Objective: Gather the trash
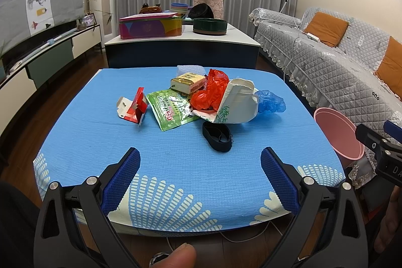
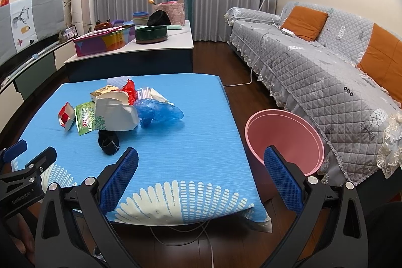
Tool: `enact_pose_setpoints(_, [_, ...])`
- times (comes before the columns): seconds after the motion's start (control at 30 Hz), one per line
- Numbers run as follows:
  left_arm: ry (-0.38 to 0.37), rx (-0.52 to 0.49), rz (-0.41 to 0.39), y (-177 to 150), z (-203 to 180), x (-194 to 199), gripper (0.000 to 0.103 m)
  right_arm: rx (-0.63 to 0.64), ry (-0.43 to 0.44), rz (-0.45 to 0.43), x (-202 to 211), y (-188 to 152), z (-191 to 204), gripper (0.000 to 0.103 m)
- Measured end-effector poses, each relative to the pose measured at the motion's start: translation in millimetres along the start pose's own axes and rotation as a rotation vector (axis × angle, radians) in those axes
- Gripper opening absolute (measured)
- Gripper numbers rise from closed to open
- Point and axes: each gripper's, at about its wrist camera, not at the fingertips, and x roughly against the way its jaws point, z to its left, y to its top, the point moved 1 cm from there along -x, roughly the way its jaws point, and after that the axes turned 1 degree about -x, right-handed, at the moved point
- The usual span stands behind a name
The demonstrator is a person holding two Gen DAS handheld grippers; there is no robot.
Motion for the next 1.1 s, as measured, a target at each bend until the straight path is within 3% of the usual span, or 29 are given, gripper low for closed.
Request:
enact_pose_setpoints(0.5, [0.000,0.009,0.005,0,1,-1,0.094,-0.002,0.018,0.002,0,-1,10,0.098])
enact_pose_setpoints(0.83, [-0.001,0.035,0.022,5,0,-5,0.093,-0.018,0.078,0.024,-1,7,5,0.088])
enact_pose_setpoints(0.97, [0.017,0.040,0.005,12,1,-3,0.084,-0.022,0.110,0.010,-1,23,4,0.086])
enact_pose_setpoints(1.1, [0.012,0.061,-0.001,20,6,-7,0.075,-0.017,0.165,0.011,-10,42,6,0.076])
